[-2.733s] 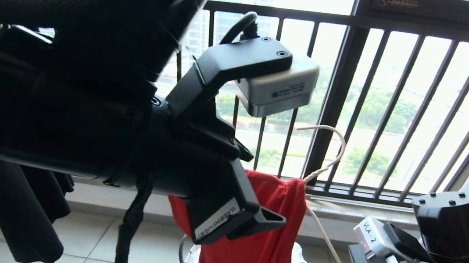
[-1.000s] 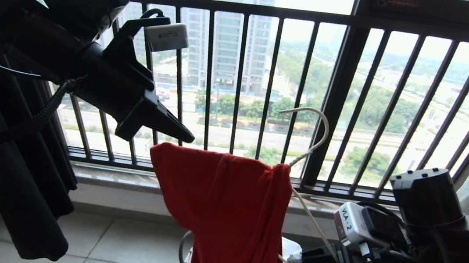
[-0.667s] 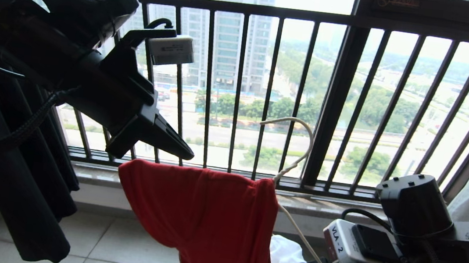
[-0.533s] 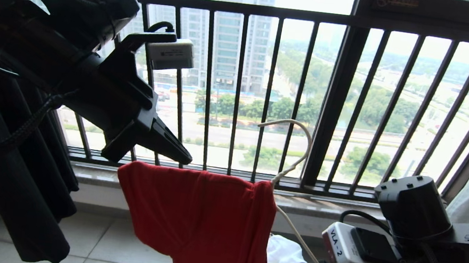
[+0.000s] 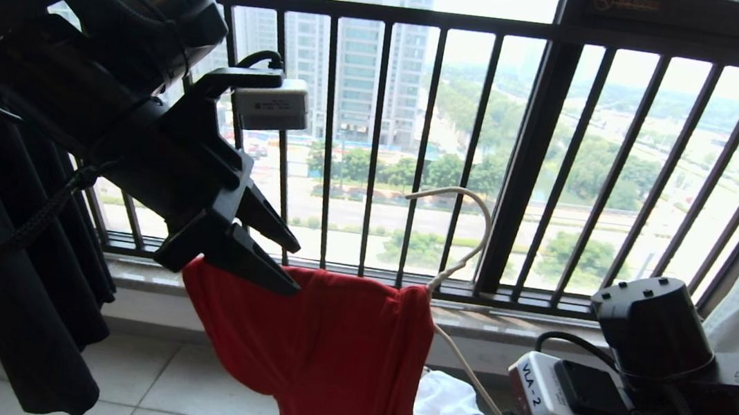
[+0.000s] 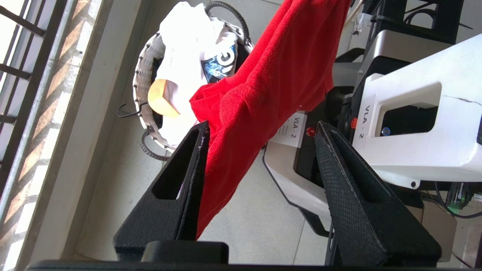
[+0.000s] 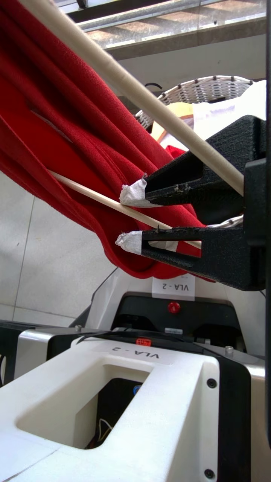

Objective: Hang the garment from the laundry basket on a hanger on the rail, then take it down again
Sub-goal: Hang the clothes on the clothes rack

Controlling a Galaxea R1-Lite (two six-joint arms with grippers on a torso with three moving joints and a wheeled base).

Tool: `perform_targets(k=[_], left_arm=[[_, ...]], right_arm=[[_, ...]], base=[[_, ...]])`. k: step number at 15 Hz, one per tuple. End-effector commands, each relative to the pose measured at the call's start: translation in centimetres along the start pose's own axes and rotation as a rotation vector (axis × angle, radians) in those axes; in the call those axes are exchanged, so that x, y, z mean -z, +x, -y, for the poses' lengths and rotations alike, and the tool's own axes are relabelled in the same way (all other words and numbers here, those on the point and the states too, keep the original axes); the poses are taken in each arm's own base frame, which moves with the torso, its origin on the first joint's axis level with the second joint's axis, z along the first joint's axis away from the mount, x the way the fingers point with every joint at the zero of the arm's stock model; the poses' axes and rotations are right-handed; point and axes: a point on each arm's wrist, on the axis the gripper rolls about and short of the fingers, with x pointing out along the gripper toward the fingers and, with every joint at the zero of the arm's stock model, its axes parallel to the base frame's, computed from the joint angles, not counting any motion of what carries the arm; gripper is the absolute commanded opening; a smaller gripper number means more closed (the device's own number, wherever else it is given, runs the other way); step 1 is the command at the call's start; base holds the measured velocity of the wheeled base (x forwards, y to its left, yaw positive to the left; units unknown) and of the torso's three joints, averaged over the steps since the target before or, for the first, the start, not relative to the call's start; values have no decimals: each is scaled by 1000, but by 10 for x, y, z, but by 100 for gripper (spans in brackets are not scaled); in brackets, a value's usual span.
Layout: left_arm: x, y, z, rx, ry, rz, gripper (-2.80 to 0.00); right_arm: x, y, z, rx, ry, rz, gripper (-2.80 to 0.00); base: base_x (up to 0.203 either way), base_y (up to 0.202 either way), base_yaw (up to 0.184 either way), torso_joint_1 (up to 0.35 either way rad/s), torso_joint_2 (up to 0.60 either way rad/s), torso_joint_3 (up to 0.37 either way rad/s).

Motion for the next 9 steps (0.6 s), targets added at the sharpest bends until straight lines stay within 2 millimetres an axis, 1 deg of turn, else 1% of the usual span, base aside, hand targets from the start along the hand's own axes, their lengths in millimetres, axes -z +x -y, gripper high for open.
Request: perform_targets(k=[1,4,9], left_arm=[[1,7,-4,18,-8,-12,0],[1,13,-4,40,-7,-17,0],[4,42,-18,102,-31,-50,0]], right_arm=[[-1,-2,-2,0,-9,7,-280],[-1,-3,-2,2,-13,9,-280],[-2,-6,-6,7,-32,14,-280]], base=[[0,0,0,0,0,0],[0,0,0,0,0,0],[0,0,0,0,0,0]])
